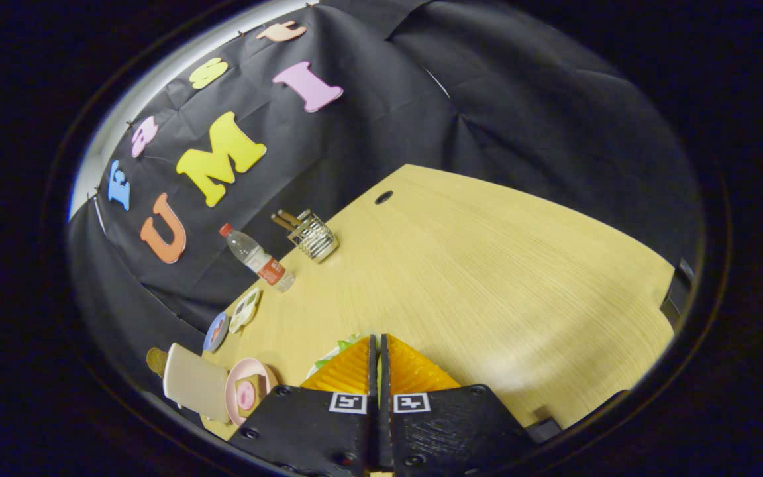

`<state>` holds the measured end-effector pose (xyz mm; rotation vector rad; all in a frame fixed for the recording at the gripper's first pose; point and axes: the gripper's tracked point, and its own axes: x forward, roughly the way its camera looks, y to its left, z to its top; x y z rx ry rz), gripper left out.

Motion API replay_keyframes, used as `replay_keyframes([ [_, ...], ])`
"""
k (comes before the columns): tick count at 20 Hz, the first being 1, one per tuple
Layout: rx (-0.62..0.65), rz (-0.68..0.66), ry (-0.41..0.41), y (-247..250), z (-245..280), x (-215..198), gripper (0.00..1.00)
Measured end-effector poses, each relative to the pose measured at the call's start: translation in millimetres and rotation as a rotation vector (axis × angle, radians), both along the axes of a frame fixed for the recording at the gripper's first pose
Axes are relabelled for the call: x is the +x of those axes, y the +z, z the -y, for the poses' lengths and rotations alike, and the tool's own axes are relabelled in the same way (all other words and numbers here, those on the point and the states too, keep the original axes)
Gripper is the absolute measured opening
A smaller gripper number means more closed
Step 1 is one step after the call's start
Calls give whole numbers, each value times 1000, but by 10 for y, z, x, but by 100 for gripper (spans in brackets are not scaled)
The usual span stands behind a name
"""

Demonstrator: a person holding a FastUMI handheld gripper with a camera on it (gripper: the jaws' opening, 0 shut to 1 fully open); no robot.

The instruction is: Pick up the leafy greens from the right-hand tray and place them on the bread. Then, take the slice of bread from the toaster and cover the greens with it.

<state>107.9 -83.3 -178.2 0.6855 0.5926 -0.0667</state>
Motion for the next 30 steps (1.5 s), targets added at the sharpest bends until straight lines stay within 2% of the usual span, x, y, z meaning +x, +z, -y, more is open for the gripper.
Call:
replay_keyframes([
  [8, 8, 139, 37, 748, -368, -119, 0],
  [15, 9, 242, 137, 1330, -1240, -146, 0],
  [18, -1, 244, 228, 1306, -1806, -111, 0],
  [22, 67, 227, 312, 1257, -2521, 36, 0],
  [27, 156, 217, 361, 1160, -3204, 72, 0],
  [30, 228, 194, 352, 1018, -3403, 93, 0],
])
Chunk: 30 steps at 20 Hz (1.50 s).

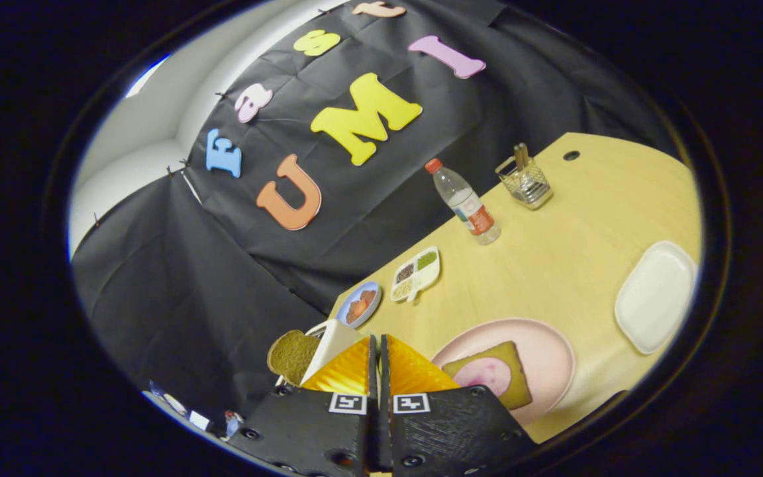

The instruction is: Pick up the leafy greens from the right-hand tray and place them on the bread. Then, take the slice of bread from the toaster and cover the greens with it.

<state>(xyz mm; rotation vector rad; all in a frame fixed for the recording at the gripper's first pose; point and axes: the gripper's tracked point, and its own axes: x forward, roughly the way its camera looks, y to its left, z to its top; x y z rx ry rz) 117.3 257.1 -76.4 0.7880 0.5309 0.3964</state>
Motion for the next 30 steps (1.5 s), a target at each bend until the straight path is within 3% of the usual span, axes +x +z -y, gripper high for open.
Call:
replay_keyframes([
  [6, -11, -68, -46, -451, 109, 24, 0],
  [12, -191, -61, -142, -744, 537, 17, 0],
  [18, -345, -34, -134, -854, 613, -36, 3],
  [25, -496, 14, -138, -895, 731, -62, 53],
  [27, -506, 28, -145, -857, 771, -75, 60],
  [30, -532, 98, -180, -658, 855, -104, 80],
])
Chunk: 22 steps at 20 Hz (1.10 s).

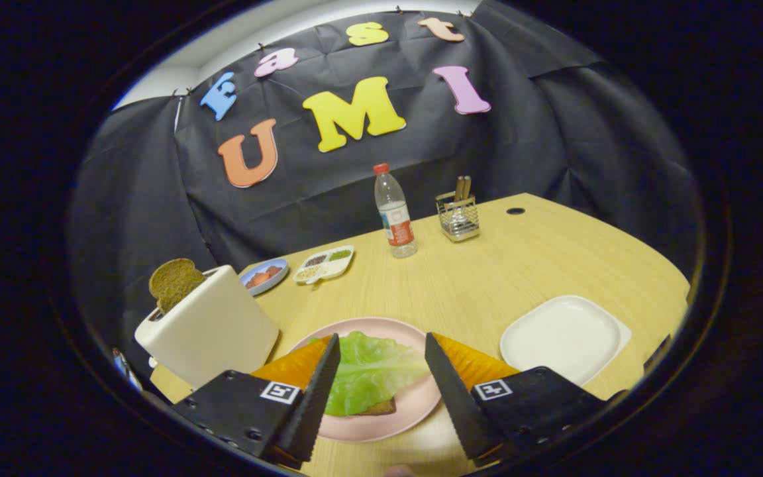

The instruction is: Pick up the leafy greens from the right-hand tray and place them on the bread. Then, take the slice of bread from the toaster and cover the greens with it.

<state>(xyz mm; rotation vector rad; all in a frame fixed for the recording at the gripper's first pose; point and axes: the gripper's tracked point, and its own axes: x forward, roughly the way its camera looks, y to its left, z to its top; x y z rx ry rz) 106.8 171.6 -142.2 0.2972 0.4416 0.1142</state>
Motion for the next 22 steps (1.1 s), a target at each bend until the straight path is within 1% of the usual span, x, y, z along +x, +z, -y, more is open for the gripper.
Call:
replay_keyframes([
  [2, -48, 63, -18, 165, 38, -29, 96],
  [5, -144, 158, -100, 459, 126, -132, 96],
  [7, -167, 236, -129, 704, 47, -228, 96],
  [9, -191, 293, -137, 897, -95, -301, 96],
  [10, -190, 311, -128, 963, -218, -321, 95],
  [14, -182, 334, -39, 1081, -830, -367, 96],
  [17, -170, 315, 25, 1053, -1319, -406, 96],
  [22, -122, 297, 97, 1080, -2020, -358, 96],
])
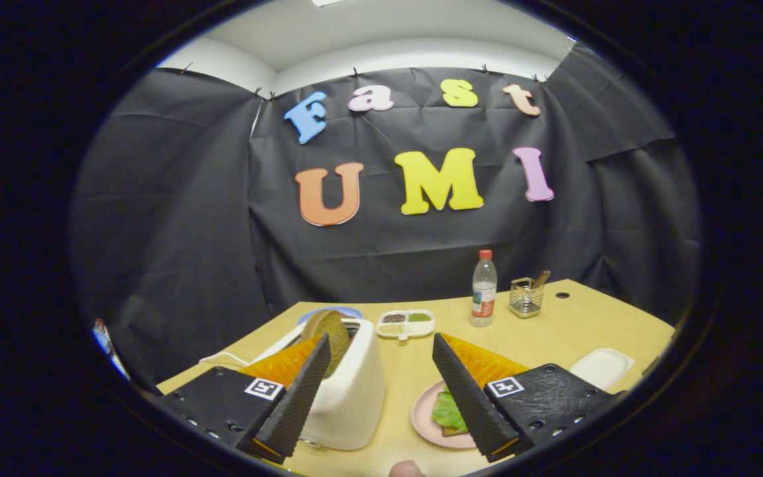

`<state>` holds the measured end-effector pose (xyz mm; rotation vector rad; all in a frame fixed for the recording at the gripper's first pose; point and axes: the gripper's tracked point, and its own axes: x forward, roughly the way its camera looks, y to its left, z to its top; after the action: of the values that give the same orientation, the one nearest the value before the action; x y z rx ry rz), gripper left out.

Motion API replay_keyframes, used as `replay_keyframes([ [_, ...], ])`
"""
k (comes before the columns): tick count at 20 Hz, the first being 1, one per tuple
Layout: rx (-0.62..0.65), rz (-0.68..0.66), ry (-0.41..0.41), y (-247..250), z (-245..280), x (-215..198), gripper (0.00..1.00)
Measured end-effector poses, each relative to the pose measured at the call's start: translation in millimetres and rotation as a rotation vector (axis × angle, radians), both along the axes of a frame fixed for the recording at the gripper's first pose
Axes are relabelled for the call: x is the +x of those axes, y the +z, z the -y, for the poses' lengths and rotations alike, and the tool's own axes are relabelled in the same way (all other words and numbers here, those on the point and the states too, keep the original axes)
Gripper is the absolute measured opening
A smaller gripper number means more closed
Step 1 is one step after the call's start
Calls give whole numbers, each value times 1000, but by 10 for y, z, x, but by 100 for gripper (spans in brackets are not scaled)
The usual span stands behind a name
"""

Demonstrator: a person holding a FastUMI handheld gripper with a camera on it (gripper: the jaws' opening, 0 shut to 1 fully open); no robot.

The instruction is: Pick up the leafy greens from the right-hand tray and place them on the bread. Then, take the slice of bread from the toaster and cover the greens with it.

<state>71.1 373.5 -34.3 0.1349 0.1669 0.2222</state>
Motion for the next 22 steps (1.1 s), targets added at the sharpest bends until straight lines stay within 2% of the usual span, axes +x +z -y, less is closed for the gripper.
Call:
replay_keyframes([
  [3, -15, -19, 28, -32, -320, 34, 93],
  [7, -65, -60, -17, -191, -488, 214, 93],
  [10, -100, -106, -65, -322, -528, 368, 89],
  [12, -121, -115, -85, -349, -542, 432, 80],
  [14, -139, -120, -94, -361, -575, 501, 76],
  [19, -168, -166, -100, -469, -628, 641, 39],
  [20, -167, -160, -100, -457, -634, 638, 27],
  [22, -167, -148, -80, -432, -669, 640, 18],
])
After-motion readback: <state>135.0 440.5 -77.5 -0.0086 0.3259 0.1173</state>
